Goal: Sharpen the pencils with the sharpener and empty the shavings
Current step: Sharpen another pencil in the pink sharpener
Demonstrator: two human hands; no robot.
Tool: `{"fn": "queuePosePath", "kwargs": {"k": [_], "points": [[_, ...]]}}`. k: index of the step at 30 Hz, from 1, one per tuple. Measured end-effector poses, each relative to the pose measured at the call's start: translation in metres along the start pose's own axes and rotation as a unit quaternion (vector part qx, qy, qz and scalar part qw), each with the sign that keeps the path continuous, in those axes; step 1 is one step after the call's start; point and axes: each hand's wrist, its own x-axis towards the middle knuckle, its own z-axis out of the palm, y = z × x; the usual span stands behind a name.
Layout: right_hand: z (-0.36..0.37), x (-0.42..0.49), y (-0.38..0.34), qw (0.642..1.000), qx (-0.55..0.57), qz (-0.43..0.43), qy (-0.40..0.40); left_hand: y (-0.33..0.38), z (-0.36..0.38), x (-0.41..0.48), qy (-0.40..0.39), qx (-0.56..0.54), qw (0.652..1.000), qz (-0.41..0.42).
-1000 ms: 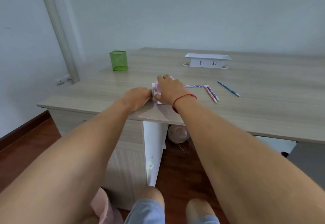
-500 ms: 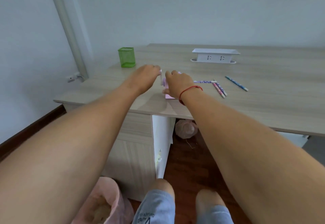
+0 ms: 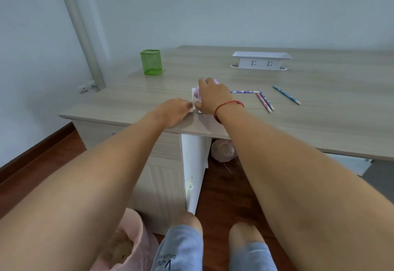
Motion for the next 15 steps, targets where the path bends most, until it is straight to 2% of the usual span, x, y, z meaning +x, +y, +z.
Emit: {"fn": "queuePosePath", "kwargs": {"k": [3,6,10,15], "points": [[0.007,0.001,0.0,0.999,0.003,0.0,0.033,-0.005,-0.002,0.013,-0.01,0.027,0.999,0.014],[0.009,0.004,0.001,1.0,0.001,0.004,0.03,-0.014,-0.008,0.034,-0.011,0.065,0.998,-0.002],[0.006,0.004,0.003,1.0,-0.004,0.008,0.021,-0.025,-0.028,0.052,0.028,0.112,0.993,0.02],[0.001,0.01,0.001,0.999,-0.021,0.029,-0.017,-0.023,-0.045,0.056,0.098,0.099,0.99,0.027]]}}
